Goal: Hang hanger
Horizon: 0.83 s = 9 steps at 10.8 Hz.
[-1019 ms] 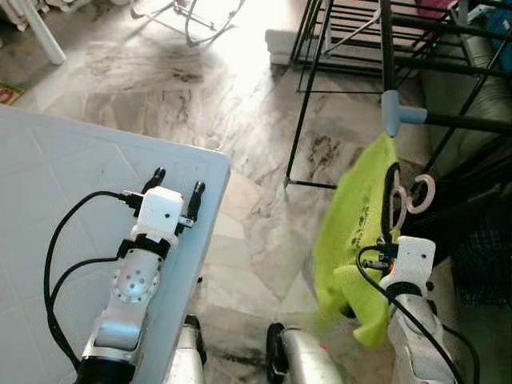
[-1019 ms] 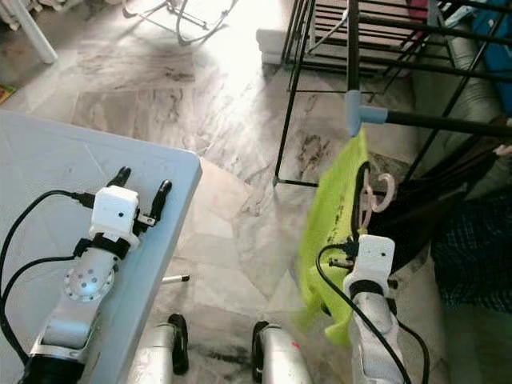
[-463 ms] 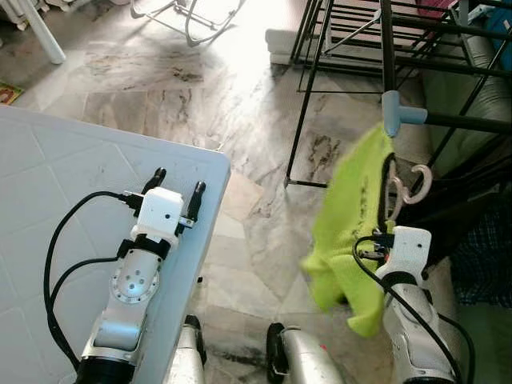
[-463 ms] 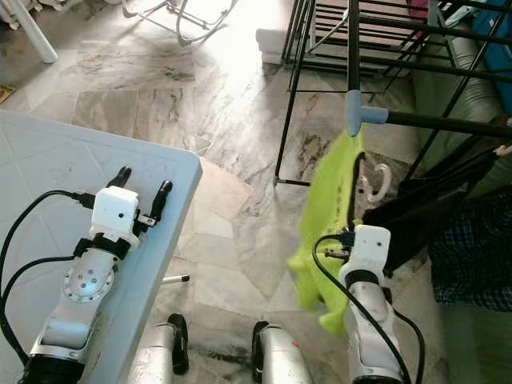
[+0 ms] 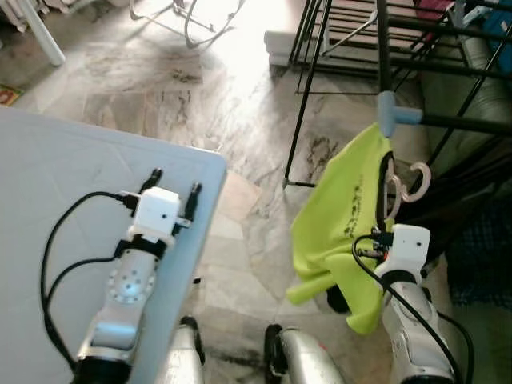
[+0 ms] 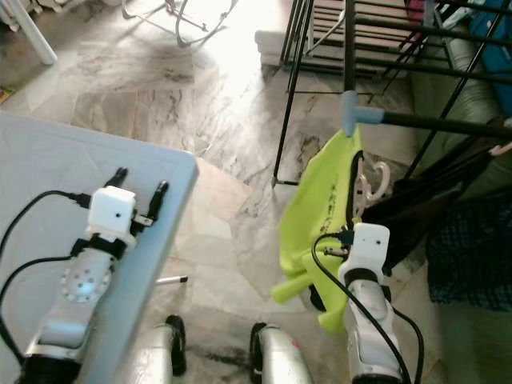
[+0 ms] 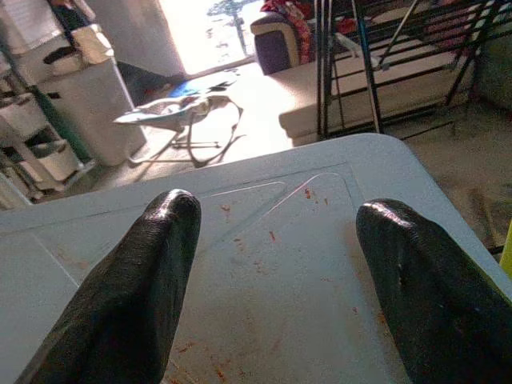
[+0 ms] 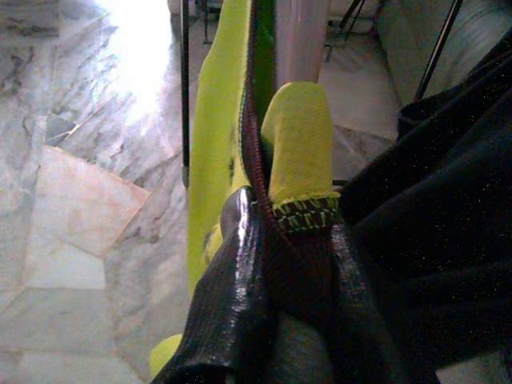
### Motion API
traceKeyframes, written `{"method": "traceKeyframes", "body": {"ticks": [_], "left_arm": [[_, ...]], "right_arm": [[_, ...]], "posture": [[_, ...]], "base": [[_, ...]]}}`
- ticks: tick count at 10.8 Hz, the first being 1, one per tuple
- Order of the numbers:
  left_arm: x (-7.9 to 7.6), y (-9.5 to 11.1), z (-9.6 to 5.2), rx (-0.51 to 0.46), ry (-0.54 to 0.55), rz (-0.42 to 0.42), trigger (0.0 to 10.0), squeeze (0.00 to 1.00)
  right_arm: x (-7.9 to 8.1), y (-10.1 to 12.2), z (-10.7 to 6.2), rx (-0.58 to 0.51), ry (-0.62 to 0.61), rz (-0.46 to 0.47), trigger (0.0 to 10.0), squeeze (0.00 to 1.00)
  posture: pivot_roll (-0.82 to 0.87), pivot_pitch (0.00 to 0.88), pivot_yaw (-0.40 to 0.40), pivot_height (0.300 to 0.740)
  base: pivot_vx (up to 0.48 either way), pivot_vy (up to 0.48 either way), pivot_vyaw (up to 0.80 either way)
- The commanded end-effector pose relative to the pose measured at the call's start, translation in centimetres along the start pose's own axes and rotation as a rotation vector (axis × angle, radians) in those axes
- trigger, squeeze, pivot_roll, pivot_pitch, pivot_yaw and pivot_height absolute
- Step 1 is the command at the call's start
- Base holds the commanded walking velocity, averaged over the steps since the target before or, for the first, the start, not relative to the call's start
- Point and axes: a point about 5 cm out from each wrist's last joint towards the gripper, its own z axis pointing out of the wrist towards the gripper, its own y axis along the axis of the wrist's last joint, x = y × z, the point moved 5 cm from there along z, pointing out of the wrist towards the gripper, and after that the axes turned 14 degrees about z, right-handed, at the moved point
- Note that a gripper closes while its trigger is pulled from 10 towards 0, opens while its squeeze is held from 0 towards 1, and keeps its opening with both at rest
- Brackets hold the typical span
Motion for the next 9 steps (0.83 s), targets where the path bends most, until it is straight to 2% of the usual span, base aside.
{"method": "traceKeyframes", "body": {"ticks": [1, 6, 7, 9], "left_arm": [[-1.90, -1.32, -0.58, 0.056, -0.068, -0.022, 10.0, 0.00], [-1.75, -1.63, -0.68, 0.068, -0.057, -0.006, 10.0, 0.00], [-1.45, -1.97, -0.65, 0.090, -0.021, -0.027, 10.0, 0.00], [-1.00, -2.14, -0.48, 0.108, 0.017, -0.012, 10.0, 0.00]], "right_arm": [[-0.54, 0.50, 0.04, -0.019, -0.019, -0.002, 10.0, 0.00], [-0.41, 0.43, 0.27, -0.012, -0.014, 0.003, 10.0, 0.00], [-0.40, 0.37, 0.30, -0.008, -0.013, 0.005, 10.0, 0.00], [-0.29, 0.28, 0.39, -0.001, -0.006, 0.009, 10.0, 0.00]], "posture": [[0.01, 0.235, -0.057, 0.740], [0.01, 0.236, -0.060, 0.740], [0.01, 0.236, -0.060, 0.740], [0.01, 0.235, -0.060, 0.740]], "base": [[0.000, -0.360, 0.00], [0.000, -0.399, 0.00], [0.000, 0.000, 0.00], [0.000, 0.000, 0.00]]}}
